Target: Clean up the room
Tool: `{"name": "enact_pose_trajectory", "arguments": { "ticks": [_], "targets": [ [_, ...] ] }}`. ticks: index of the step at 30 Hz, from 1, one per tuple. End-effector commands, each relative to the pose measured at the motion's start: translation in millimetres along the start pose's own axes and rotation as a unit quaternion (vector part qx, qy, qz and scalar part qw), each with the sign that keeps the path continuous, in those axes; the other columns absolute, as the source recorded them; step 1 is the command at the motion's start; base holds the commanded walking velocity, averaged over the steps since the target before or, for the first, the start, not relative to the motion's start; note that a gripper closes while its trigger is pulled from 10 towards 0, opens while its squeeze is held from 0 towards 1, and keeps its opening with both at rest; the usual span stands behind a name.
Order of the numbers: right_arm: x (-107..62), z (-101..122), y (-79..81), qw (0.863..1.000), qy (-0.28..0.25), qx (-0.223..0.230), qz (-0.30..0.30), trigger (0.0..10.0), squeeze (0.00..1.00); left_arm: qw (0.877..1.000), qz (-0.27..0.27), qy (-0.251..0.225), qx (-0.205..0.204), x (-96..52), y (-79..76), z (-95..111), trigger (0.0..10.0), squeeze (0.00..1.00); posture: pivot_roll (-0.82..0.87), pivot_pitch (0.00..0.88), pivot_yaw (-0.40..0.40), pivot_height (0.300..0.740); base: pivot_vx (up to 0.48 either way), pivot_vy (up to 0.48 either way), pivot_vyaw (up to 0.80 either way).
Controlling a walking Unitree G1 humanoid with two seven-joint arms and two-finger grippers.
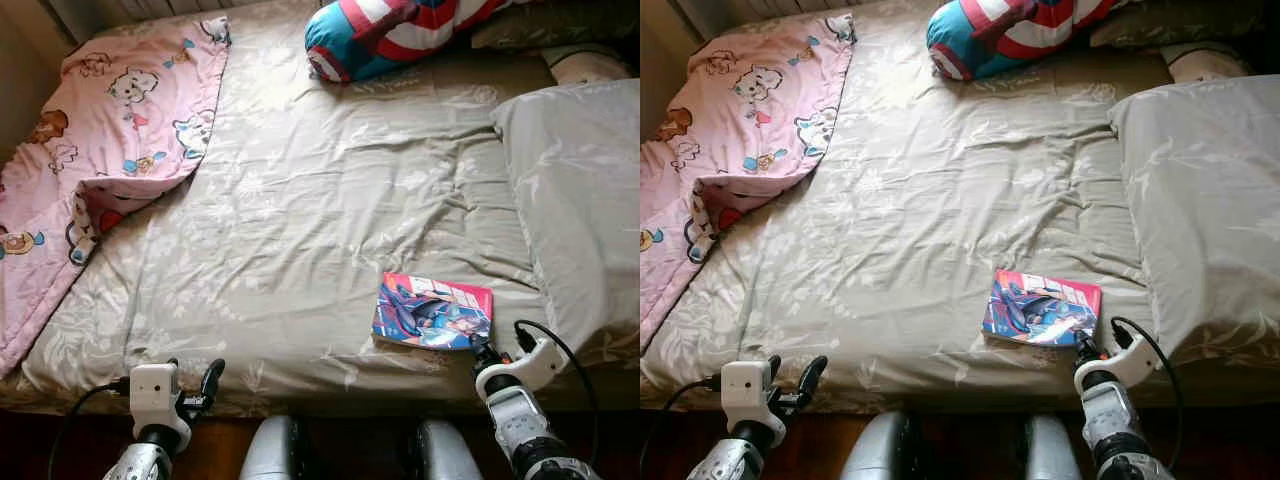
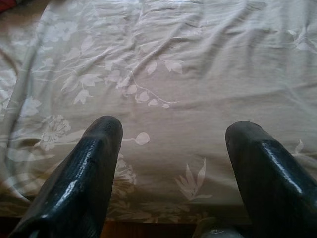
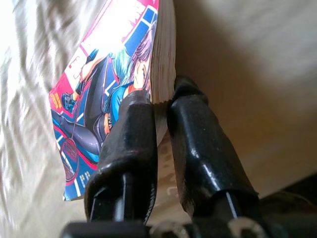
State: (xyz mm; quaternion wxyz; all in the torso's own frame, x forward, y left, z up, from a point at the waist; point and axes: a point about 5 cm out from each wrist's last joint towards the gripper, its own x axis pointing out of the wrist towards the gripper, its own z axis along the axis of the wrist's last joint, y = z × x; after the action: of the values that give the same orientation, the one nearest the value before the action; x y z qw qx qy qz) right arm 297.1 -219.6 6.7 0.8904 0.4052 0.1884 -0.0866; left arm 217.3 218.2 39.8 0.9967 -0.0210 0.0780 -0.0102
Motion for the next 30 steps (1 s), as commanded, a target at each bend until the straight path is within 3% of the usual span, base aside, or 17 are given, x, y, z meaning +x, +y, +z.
{"name": "enact_pose_trajectory", "arguments": {
  "ticks": [1,19,20,21,22,25,26,30],
  "targets": [
    [-2.6,-18,-2.5,0.999,0.046,-0.013,0.0,10.0,0.0,1.0,0.01,0.021,0.01,-7.4,7.9,-6,10.0,0.0,0.08,0.301,0.168,0.649,0.0,0.0,0.0],
    [-8.4,-13,-19.0,0.997,0.044,-0.041,-0.044,10.0,0.0,0.999,0.012,0.029,0.004,-5.9,3.7,-8,10.0,0.0,0.07,0.307,0.163,0.649,0.0,0.0,0.0],
    [-8.5,-13,-19.5,0.997,0.042,-0.044,-0.048,10.0,0.05,0.999,0.013,0.029,0.004,-5.8,3.5,-8,10.0,0.0,0.07,0.307,0.163,0.649,0.0,0.0,0.0],
    [-8.6,-13,-20.0,0.997,0.042,-0.042,-0.052,10.0,0.23,0.999,0.013,0.029,0.004,-5.7,3.4,-8,10.0,0.0,0.07,0.306,0.163,0.649,0.0,0.0,0.0],
    [-8.9,-12,-21.5,0.997,0.037,-0.042,-0.06,10.0,0.94,1.0,0.013,0.028,0.003,-5.5,3.2,-8,10.0,0.0,0.07,0.305,0.163,0.649,0.0,0.0,0.0],
    [-9.1,-10,-22.6,0.996,0.033,-0.041,-0.067,10.0,0.95,1.0,0.013,0.028,0.003,-5.2,2.9,-8,10.0,0.0,0.07,0.305,0.162,0.649,0.0,0.0,0.0],
    [-8.8,-9,-22.2,0.996,0.031,-0.047,-0.066,10.0,1.0,1.0,0.013,0.028,0.002,-5.1,2.8,-8,10.0,0.0,0.07,0.305,0.162,0.649,0.0,0.0,0.0],
    [-7.3,-5,-19.9,0.997,0.021,-0.045,-0.062,10.0,1.0,1.0,0.013,0.028,0.002,-4.2,1.8,-8,10.0,0.0,0.06,0.302,0.159,0.649,0.0,0.0,0.0]
  ]
}}
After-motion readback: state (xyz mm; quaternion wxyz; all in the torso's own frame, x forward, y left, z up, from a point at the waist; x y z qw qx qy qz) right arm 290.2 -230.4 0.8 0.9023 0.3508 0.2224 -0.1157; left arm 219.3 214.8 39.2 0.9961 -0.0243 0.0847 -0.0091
